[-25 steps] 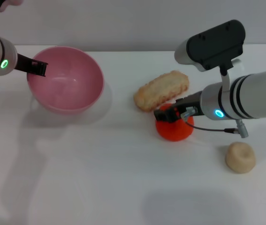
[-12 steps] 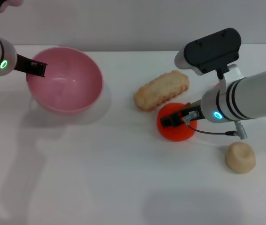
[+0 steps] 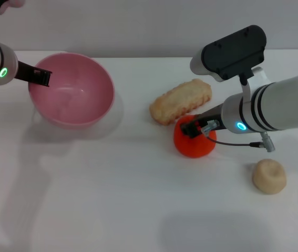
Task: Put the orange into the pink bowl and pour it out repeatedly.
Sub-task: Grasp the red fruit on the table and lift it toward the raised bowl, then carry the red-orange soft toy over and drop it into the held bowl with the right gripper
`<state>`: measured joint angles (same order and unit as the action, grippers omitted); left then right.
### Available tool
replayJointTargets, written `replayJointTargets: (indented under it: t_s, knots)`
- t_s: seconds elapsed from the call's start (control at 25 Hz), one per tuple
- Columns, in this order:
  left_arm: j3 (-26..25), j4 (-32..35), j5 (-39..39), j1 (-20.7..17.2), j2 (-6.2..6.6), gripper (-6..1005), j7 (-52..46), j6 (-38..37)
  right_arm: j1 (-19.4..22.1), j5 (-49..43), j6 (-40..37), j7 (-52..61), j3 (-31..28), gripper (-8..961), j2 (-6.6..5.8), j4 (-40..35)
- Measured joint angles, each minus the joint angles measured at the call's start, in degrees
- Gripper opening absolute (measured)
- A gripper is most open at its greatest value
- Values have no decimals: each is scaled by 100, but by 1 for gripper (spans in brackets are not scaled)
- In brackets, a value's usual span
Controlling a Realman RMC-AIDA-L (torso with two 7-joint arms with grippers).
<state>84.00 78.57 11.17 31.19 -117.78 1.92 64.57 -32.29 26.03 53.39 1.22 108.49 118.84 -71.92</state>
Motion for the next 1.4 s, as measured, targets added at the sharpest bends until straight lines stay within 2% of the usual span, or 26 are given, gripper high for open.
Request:
replayJointTargets:
  t_s: [0.2, 0.4, 0.68, 1.2, 1.4]
  knots:
    - [0, 0, 0, 1, 0, 43, 30, -9, -9, -3, 7, -37, -12, 301, -1, -8]
    - [-7, 0, -2, 2, 0, 43, 42, -14, 2, -8, 17, -42, -39, 204, -1, -13]
    - [-25, 1, -13, 6, 1, 43, 51, -14, 93, -38, 18, -46, -73, 176, -8, -285]
    - [115, 24, 44, 11, -32, 42, 12, 78, 331, -693, 534, -71, -458, 116, 1, -2372]
    - [366, 67, 54, 57, -48, 42, -80, 161, 297, -697, 401, -120, -446, 114, -1, -2745]
